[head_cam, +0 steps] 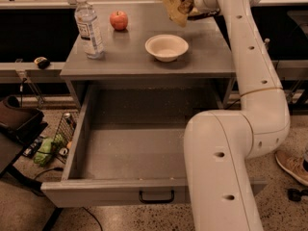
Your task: Pick brown chip bag from top drawer and place on counter
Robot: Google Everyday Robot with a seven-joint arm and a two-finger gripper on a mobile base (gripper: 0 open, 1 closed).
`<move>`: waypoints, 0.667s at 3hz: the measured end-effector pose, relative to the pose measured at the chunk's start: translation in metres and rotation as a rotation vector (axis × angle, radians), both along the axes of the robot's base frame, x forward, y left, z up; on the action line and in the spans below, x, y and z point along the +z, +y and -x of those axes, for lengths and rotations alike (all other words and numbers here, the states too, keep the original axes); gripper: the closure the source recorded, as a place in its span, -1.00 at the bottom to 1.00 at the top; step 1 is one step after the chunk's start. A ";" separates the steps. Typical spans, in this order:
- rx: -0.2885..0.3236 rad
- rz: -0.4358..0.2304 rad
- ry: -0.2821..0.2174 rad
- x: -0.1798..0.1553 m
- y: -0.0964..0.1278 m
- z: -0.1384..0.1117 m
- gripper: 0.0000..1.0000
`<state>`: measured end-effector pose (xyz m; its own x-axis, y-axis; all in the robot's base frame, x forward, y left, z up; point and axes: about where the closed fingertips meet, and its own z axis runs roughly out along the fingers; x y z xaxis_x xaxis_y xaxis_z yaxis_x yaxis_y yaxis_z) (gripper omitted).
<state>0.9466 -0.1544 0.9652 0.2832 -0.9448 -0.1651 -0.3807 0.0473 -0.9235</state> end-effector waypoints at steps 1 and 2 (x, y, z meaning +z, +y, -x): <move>0.018 -0.018 -0.040 -0.001 0.010 -0.009 0.96; 0.018 -0.018 -0.040 -0.001 0.010 -0.009 0.52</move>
Offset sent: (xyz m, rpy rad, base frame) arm 0.0073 0.0085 -0.0008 0.0155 -0.0327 0.0147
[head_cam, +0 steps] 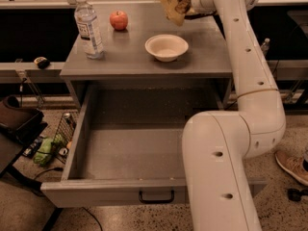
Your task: Pick brown chip bag from top drawer and place on counter
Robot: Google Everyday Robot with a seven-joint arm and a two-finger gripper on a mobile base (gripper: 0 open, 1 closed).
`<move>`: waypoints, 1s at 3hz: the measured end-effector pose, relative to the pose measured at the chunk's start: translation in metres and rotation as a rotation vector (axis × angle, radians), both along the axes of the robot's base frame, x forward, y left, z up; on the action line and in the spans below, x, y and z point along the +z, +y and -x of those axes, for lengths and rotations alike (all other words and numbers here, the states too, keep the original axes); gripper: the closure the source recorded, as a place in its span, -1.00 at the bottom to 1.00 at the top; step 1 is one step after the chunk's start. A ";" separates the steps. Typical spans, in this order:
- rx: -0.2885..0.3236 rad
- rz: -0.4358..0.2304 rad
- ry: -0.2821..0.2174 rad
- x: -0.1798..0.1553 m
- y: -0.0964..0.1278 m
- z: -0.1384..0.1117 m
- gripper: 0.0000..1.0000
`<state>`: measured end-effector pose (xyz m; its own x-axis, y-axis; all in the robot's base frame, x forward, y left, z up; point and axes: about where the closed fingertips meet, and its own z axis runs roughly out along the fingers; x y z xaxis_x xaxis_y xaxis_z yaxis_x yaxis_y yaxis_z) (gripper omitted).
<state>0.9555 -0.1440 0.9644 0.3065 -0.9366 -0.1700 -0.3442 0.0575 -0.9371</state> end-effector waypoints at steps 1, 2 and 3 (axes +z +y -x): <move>0.000 0.000 0.000 0.000 0.000 0.000 0.05; 0.000 0.000 0.000 0.000 0.000 0.000 -0.40; 0.000 0.000 0.000 0.000 0.000 0.000 -0.88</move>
Offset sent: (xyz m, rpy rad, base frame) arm 0.0000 0.0000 0.0000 0.0000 0.0000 0.0000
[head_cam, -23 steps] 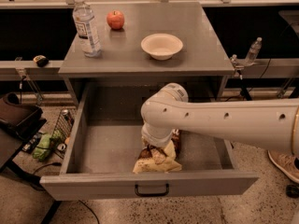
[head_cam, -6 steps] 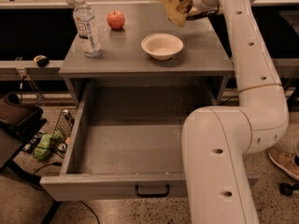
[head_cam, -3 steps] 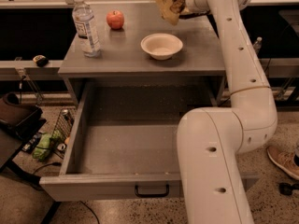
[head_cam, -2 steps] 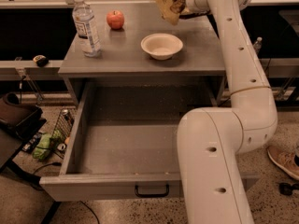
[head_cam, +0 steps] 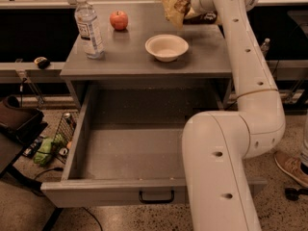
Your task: Pick brown chip bag from top drawer and place on counter
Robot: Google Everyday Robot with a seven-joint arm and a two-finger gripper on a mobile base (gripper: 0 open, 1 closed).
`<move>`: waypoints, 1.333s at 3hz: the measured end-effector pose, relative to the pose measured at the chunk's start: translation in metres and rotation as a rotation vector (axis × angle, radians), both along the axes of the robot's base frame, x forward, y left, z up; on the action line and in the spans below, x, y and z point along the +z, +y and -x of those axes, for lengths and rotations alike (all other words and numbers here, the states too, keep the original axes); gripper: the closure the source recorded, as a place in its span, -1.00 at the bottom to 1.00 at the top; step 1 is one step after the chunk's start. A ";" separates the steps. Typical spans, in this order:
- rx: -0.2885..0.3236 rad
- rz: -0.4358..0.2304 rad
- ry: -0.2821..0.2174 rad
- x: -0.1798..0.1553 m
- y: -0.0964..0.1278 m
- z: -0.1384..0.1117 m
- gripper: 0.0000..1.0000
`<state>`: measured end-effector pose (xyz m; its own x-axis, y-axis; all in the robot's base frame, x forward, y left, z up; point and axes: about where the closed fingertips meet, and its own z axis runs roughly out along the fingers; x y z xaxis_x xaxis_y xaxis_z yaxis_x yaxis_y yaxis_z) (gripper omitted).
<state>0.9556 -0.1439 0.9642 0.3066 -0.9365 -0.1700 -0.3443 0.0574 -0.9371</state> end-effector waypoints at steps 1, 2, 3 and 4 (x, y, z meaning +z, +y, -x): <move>0.000 0.000 0.000 0.000 0.000 0.000 -1.00; 0.000 0.001 0.000 0.000 0.000 0.000 -1.00; -0.030 0.052 0.005 0.020 0.001 0.006 -1.00; -0.108 0.169 0.054 0.062 0.000 0.031 -1.00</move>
Offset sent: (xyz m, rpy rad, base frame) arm 0.0000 0.0000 0.0000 0.0000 0.0000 0.0000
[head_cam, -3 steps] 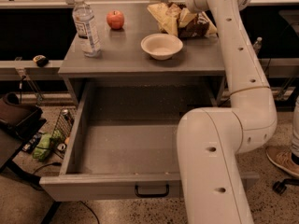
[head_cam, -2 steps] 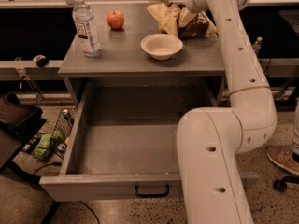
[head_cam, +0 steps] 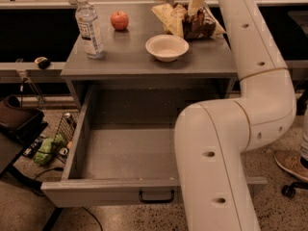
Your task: Pick brown chip bag from top drawer and place on counter
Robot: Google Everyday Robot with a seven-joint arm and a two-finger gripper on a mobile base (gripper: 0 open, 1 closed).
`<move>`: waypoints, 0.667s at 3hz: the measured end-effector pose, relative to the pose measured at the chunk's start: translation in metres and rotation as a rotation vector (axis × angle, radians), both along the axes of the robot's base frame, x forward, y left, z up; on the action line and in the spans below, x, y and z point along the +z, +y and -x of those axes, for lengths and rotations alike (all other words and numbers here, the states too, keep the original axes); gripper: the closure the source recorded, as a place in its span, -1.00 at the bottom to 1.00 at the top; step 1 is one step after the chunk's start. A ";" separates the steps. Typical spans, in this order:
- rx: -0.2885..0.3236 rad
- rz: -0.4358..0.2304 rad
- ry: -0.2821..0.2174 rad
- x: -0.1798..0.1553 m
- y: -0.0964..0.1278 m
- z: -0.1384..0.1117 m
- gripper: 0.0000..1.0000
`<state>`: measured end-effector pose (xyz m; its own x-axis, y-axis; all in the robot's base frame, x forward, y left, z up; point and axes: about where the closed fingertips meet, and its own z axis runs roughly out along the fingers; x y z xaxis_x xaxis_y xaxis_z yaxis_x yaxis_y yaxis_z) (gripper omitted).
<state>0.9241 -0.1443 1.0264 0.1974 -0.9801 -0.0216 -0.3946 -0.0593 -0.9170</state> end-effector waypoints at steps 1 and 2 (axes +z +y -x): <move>-0.115 0.111 0.089 0.033 -0.010 0.037 -1.00; -0.288 0.208 0.205 0.050 -0.024 0.078 -1.00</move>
Offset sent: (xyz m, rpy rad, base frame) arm -0.2628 -0.0296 -0.0027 -0.3541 0.5140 -0.5612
